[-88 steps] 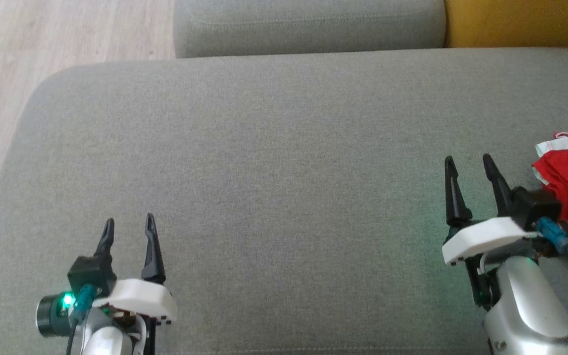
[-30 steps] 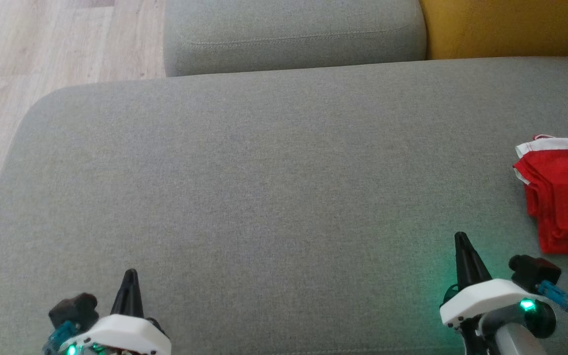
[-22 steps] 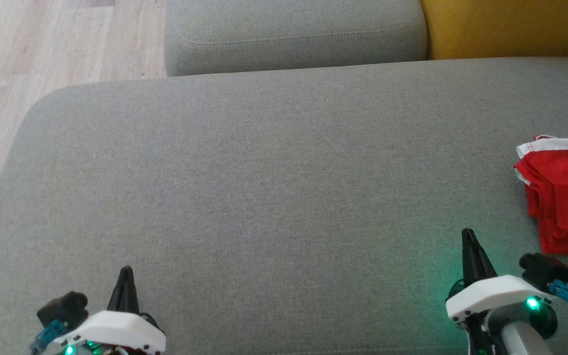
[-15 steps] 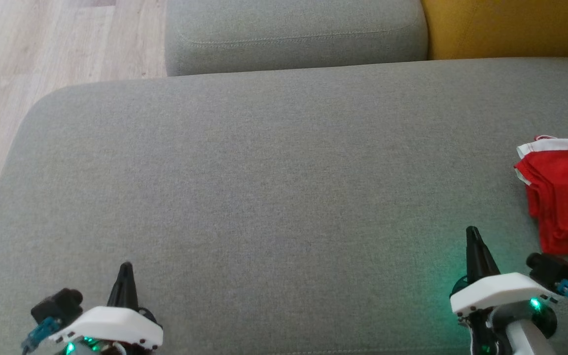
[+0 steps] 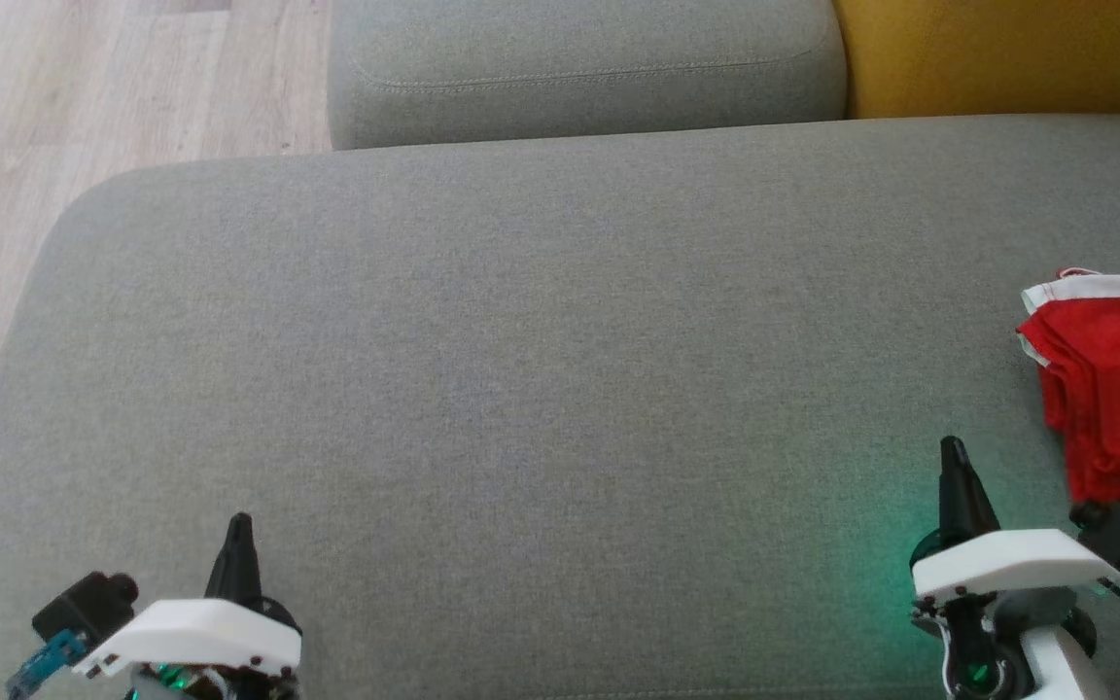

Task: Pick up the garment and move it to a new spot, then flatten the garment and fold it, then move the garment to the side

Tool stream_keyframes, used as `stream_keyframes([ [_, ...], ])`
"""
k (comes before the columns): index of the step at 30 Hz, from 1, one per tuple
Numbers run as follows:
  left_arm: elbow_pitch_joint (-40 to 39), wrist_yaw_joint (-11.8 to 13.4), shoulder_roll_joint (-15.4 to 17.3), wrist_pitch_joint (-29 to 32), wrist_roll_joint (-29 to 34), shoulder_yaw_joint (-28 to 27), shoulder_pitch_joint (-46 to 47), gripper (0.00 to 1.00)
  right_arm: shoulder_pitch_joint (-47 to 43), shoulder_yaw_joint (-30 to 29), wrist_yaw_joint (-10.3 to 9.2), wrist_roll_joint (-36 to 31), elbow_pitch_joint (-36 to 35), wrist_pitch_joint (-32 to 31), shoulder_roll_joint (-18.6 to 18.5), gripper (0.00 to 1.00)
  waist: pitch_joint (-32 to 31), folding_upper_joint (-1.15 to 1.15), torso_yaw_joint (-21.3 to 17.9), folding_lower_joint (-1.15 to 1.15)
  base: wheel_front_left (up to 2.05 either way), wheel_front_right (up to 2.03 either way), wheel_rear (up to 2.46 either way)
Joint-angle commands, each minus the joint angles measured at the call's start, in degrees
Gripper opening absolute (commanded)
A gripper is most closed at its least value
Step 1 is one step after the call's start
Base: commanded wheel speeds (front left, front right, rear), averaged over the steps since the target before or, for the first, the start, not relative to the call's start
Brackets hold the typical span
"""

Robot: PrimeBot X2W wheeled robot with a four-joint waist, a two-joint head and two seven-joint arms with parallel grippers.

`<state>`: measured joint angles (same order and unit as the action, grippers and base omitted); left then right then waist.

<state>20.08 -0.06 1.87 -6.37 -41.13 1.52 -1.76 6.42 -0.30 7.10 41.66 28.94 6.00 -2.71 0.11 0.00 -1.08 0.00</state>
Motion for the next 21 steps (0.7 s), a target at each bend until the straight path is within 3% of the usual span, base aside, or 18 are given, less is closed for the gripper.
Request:
stream_keyframes([
  [1,-2.2,-0.5,0.5,0.2,-1.3,-1.2,3.3,0.0,1.7,0.1,0.15,1.4,-2.4,-0.2,-0.2,0.0,0.0,0.0,0.0,0.0,0.0,0.0,0.0],
  [21,-3.3,-2.5,0.7,3.8,-15.2,-3.1,4.6,0.0,1.2,-1.7,0.22,15.2,-5.9,-3.6,-0.2,0.0,0.0,0.0,0.3,0.0,0.0,0.0,0.0],
])
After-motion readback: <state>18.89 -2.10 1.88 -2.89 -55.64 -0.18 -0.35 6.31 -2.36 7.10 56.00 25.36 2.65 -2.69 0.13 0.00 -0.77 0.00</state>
